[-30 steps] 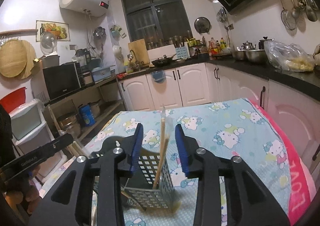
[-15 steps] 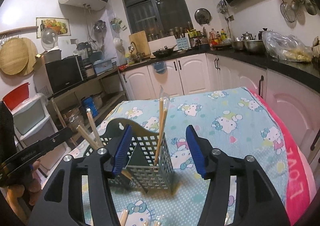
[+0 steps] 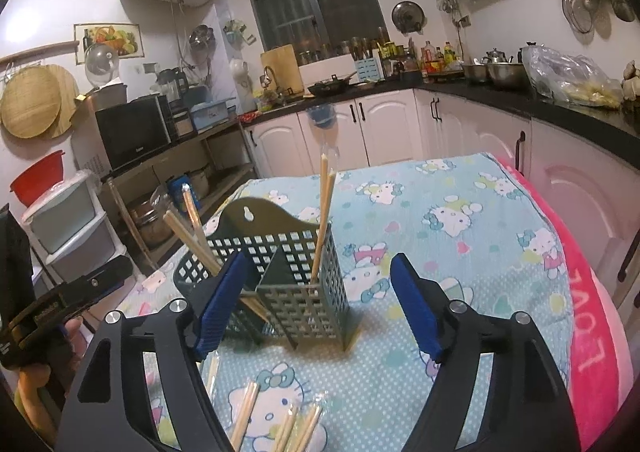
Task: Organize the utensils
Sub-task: 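Withdraw both open tools from the basket back toward the remaining chopsticks, then lower the left tool onto a wrapped chopstick and close it while the right tool closes on another, then lift both held chopsticks up and carry them over the basket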
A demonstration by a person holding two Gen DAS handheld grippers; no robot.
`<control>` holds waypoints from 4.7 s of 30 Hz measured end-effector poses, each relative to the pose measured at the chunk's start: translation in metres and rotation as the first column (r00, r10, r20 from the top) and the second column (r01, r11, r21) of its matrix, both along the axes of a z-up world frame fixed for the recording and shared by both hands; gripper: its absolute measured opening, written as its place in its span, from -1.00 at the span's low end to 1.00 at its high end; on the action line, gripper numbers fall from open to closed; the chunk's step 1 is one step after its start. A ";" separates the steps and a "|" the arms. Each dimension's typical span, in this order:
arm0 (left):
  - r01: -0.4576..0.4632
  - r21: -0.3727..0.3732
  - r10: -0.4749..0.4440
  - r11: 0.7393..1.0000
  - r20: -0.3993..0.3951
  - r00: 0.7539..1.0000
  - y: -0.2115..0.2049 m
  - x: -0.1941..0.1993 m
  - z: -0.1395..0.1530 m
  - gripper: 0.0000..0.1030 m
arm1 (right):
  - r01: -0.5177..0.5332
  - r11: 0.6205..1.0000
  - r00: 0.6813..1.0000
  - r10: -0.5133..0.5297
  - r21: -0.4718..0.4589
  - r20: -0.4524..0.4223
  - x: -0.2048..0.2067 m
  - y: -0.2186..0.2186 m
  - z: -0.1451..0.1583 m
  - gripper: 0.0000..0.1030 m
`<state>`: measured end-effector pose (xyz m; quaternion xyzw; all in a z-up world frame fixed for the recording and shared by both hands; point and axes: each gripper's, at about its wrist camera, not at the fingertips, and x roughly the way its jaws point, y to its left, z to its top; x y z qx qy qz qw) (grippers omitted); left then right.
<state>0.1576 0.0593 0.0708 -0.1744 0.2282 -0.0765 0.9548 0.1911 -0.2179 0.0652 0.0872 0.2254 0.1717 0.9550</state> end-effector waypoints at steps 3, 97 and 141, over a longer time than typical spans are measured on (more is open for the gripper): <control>-0.007 0.000 0.007 1.000 -0.010 1.000 0.004 -0.006 -0.004 0.54 | -0.003 1.000 1.000 0.003 -0.005 -0.009 -0.004 -0.001 -0.003 0.48; -0.023 0.006 0.024 1.000 -0.387 0.922 0.015 0.047 -0.099 -0.89 | -0.143 0.988 0.919 0.112 -0.055 -0.378 0.026 0.018 -0.089 -0.81; 0.077 0.028 -0.080 0.997 0.133 0.988 -0.003 -0.002 0.103 -0.98 | -0.186 0.980 0.970 0.194 -0.063 0.149 -0.017 0.054 0.105 -0.98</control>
